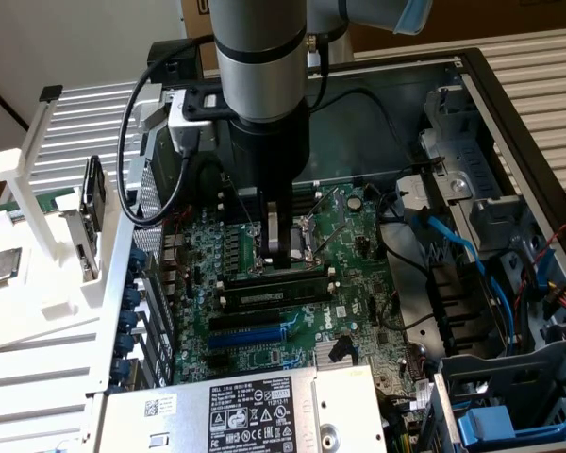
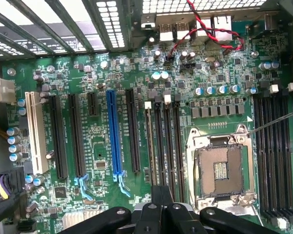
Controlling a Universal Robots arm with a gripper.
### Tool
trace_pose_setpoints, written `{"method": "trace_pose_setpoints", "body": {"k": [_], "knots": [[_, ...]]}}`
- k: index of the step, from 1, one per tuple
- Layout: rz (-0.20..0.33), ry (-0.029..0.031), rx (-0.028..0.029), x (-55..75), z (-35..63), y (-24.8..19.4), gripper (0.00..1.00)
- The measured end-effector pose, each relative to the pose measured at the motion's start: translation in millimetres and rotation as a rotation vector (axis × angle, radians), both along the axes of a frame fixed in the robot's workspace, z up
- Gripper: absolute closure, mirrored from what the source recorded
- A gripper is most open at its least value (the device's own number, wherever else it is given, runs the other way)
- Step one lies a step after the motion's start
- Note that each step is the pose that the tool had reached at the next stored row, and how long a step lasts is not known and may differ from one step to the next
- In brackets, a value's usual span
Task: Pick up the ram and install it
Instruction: 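Press down the ram until it locks into place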
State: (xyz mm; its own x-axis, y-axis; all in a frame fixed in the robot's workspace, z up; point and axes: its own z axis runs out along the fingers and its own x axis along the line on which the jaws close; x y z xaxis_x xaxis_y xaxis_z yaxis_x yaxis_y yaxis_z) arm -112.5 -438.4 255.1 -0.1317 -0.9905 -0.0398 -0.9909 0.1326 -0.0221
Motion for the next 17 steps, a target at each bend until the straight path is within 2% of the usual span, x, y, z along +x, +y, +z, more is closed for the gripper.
{"method": "trace_pose_setpoints", "body": {"k": [17], "knots": [[-0.292, 0.0000, 0.0000, 0.0, -1.4, 0.0, 0.90]]}}
